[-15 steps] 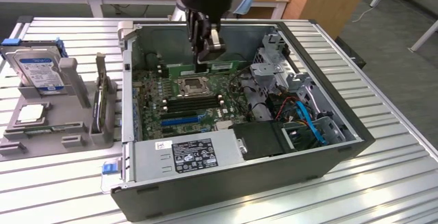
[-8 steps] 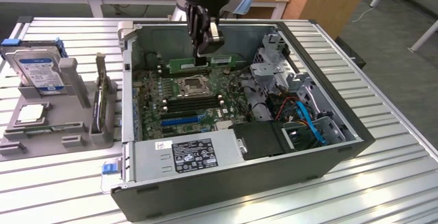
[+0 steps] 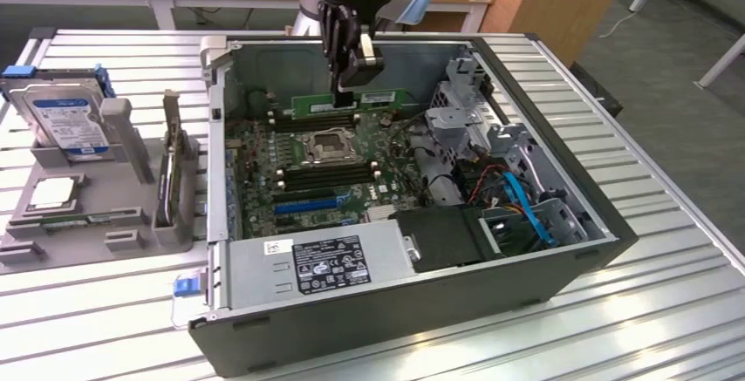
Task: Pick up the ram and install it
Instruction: 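Insert the ram into the slot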
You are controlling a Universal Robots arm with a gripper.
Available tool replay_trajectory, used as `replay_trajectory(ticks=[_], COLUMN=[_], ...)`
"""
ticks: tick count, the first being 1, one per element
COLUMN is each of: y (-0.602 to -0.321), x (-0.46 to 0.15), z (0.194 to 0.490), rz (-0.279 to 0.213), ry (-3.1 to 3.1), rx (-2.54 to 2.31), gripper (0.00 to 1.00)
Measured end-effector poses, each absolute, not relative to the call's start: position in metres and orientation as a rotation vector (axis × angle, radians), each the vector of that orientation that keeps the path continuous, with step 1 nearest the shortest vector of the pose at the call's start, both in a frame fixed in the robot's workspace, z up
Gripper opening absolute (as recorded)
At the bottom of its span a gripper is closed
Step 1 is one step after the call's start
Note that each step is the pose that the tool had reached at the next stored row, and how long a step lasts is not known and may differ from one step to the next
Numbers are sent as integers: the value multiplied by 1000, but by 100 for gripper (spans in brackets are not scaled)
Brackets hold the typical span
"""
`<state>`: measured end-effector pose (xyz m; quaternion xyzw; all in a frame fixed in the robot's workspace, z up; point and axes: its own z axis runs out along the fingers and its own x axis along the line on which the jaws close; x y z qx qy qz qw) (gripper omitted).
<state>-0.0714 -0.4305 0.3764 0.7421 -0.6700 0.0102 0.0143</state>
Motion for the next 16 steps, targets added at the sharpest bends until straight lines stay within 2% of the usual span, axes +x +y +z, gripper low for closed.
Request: replay_trajectory(ticks=[16], y=[-430], x=[-72], z=[376], rz=[31], ry=[-2141], rx=[2259], gripper=[13])
